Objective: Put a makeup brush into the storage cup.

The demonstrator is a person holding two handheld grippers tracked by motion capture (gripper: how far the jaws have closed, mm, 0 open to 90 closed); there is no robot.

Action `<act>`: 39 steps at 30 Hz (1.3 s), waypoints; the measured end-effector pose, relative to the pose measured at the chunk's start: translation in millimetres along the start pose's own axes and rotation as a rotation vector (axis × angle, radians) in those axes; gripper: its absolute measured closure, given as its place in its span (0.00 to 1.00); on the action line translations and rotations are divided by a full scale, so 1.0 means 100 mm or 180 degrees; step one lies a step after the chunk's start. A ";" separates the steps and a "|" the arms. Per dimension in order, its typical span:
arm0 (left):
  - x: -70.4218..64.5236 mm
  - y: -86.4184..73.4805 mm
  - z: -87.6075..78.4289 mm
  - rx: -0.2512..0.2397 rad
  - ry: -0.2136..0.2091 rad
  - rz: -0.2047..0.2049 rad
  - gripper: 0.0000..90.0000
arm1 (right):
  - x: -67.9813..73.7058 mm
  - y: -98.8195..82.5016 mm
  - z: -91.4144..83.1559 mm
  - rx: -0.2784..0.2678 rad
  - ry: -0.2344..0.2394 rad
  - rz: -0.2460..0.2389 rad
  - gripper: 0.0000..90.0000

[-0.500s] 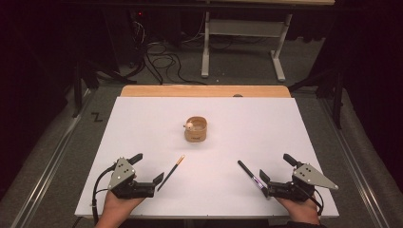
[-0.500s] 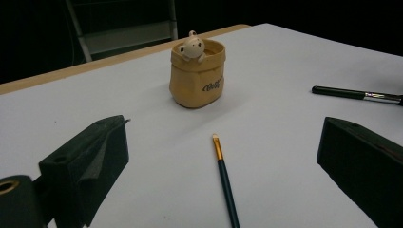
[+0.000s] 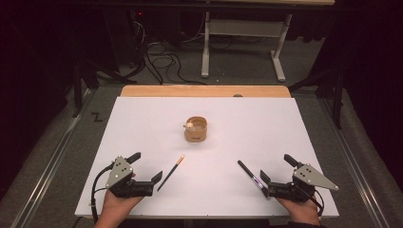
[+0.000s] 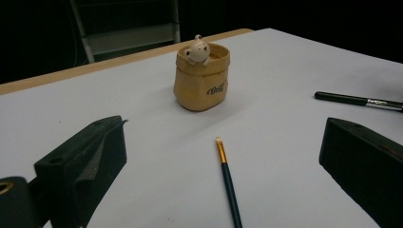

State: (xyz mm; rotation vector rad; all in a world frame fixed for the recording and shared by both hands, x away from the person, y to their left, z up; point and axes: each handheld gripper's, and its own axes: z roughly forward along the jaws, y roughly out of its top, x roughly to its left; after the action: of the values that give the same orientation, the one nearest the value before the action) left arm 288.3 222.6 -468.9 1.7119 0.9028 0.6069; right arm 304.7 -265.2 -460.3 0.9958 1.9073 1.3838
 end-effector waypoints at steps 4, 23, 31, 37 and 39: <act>0.00 0.00 -0.01 -0.0022 0.0010 -0.0009 0.02 | 0.00 0.00 0.01 -0.0006 0.0004 -0.0008 0.00; 0.04 0.00 -0.03 -0.0019 0.0050 -0.0041 0.02 | -0.01 -0.01 0.01 0.0023 -0.0006 0.0032 0.00; 0.09 0.00 -0.06 -0.0028 0.0093 -0.0095 0.02 | -0.01 -0.02 0.02 0.0032 -0.0007 0.0017 0.00; 0.16 -0.02 -0.07 -0.0002 0.0129 -0.0163 0.02 | -0.02 -0.03 0.03 0.0032 -0.0001 0.0030 0.00; 0.18 -0.02 -0.08 -0.0011 0.0157 -0.0187 0.02 | -0.02 -0.03 0.03 0.0035 0.0004 0.0045 0.00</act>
State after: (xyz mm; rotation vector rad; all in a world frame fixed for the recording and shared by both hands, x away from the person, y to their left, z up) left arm 292.2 241.5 -469.3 1.6678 0.9829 0.6135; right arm 307.4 -266.0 -463.7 1.0157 1.9141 1.3836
